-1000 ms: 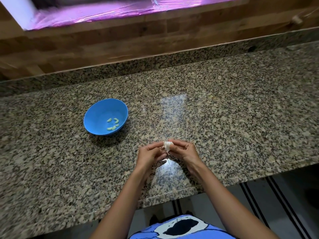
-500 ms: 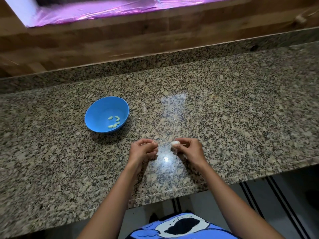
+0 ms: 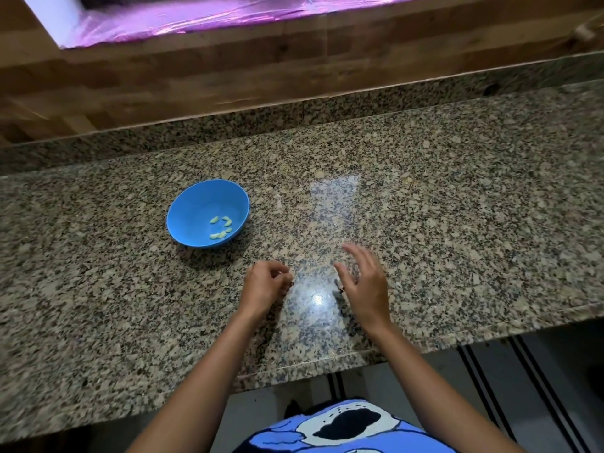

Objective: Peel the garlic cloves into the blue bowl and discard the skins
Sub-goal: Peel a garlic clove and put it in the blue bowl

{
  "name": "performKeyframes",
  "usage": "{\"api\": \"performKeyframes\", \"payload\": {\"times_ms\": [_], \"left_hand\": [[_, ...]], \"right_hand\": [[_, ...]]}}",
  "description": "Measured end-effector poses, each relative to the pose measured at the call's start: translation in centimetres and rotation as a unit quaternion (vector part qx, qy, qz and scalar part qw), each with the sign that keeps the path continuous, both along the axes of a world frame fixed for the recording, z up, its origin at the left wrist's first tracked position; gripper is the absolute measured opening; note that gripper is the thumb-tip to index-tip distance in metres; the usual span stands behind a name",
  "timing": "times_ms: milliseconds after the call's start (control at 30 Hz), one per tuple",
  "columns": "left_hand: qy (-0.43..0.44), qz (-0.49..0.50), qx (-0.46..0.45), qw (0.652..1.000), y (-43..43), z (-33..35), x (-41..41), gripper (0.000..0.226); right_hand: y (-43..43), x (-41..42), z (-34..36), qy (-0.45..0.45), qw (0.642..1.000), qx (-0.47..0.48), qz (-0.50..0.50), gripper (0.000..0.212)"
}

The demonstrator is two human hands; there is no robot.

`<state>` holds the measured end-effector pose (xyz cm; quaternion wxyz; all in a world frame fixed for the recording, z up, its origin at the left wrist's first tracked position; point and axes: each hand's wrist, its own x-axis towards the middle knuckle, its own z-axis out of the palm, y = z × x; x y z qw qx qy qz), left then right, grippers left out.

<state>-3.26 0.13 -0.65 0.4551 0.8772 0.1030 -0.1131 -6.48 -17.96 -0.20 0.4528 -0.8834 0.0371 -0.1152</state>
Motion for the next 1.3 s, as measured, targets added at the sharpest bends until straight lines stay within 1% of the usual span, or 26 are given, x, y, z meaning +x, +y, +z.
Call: {"api": "performKeyframes", "payload": {"times_ms": [33,67,133,167,233,300,400,467,533,567,633,700,767,867,933,1067,1233,1300], "left_hand": [[-0.004,-0.009,0.015,1.0,0.0,0.1,0.1,0.01],[-0.014,-0.025,0.039,0.999,0.1,0.3,0.1,0.007],[-0.04,-0.075,0.114,0.99,0.3,0.5,0.0,0.004],[-0.054,-0.096,0.145,0.983,0.3,0.4,-0.1,0.005],[-0.064,-0.132,0.181,0.972,0.4,0.2,-0.1,0.006],[-0.059,-0.163,0.213,0.962,0.5,0.0,-0.1,0.006],[-0.067,-0.183,0.225,0.955,0.5,-0.1,0.0,0.024],[-0.087,-0.195,0.247,0.945,0.3,-0.2,0.0,0.025],[-0.103,-0.212,0.289,0.928,-0.2,-0.3,-0.2,0.014],[-0.12,-0.223,0.296,0.921,-0.4,-0.2,-0.4,0.012],[-0.15,-0.237,0.29,0.915,-0.3,-0.5,-0.8,0.018],[-0.152,-0.21,0.274,0.926,0.3,-0.3,-0.7,0.009],[-0.169,-0.168,0.251,0.938,0.8,-0.5,-0.5,0.008],[-0.217,-0.194,0.274,0.917,1.2,-1.5,-0.9,0.012],[-0.213,-0.216,0.272,0.913,1.3,-1.7,-1.0,0.017],[-0.209,-0.259,0.285,0.899,1.7,-1.5,-0.1,0.011],[-0.155,-0.315,0.302,0.886,1.8,-0.2,1.1,0.021],[-0.119,-0.327,0.3,0.888,1.4,0.8,1.5,0.021]], "right_hand": [[0.7,-0.6,0.2,-0.005,0.999,0.027,0.026,0.034],[1.4,-1.2,0.4,0.011,0.997,0.044,0.06,0.032],[2.5,-2.0,0.4,0.099,0.987,0.04,0.122,0.026],[2.9,-2.2,0.1,0.145,0.98,0.027,0.136,0.023],[3.1,-2.1,-0.6,0.199,0.971,0.02,0.132,0.018],[3.0,-1.7,-0.9,0.226,0.966,0.045,0.118,0.015],[2.8,-1.1,-1.0,0.265,0.951,0.11,0.118,0.013],[2.9,-0.9,-1.2,0.264,0.953,0.098,0.116,0.012],[3.2,-0.9,-1.6,0.254,0.96,0.06,0.106,0.012],[3.3,-0.9,-1.7,0.249,0.962,0.043,0.102,0.012],[3.3,-1.0,-1.8,0.243,0.964,0.027,0.101,0.012],[3.2,-1.1,-1.7,0.241,0.964,0.045,0.102,0.013],[3.1,-1.2,-1.6,0.238,0.964,0.067,0.098,0.013],[3.1,-1.3,-1.7,0.236,0.965,0.066,0.092,0.012],[3.1,-1.3,-1.8,0.237,0.965,0.066,0.09,0.011],[3.1,-1.3,-2.0,0.24,0.963,0.076,0.091,0.011],[3.1,-1.4,-1.7,0.24,0.963,0.077,0.089,0.011],[3.2,-1.4,-1.5,0.241,0.963,0.078,0.091,0.011]]}}
